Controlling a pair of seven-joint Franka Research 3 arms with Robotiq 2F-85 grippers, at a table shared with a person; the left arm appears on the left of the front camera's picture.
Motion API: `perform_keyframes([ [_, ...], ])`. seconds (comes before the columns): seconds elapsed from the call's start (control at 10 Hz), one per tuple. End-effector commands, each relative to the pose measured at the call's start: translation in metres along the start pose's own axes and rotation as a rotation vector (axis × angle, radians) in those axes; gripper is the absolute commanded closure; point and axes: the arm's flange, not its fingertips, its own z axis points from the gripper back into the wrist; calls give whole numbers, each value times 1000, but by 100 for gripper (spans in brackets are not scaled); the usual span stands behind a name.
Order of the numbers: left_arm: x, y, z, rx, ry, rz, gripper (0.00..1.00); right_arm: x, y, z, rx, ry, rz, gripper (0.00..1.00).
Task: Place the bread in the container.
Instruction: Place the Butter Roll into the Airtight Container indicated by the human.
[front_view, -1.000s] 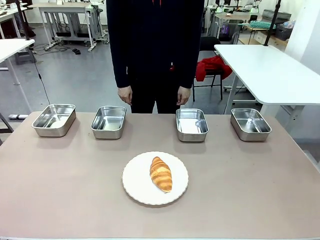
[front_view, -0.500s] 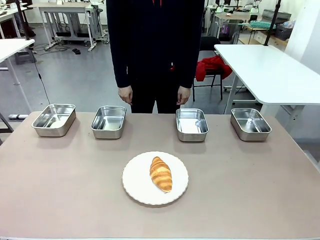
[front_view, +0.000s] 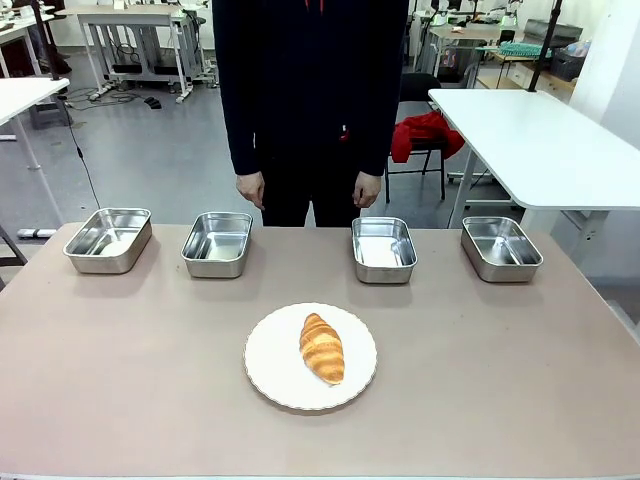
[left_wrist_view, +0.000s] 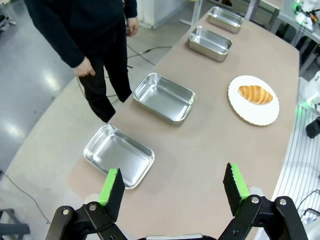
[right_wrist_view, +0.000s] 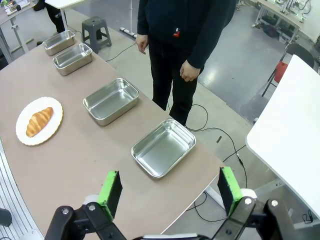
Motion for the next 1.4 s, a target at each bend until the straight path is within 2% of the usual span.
perform_keyframes([
  [0.0, 1, -1, 1, 2, -16, -18, 0, 2, 1, 0, -1, -4, 4, 0],
  [1.3, 1, -1, 1, 2, -16, -18, 0, 2, 1, 0, -1, -4, 4, 0],
])
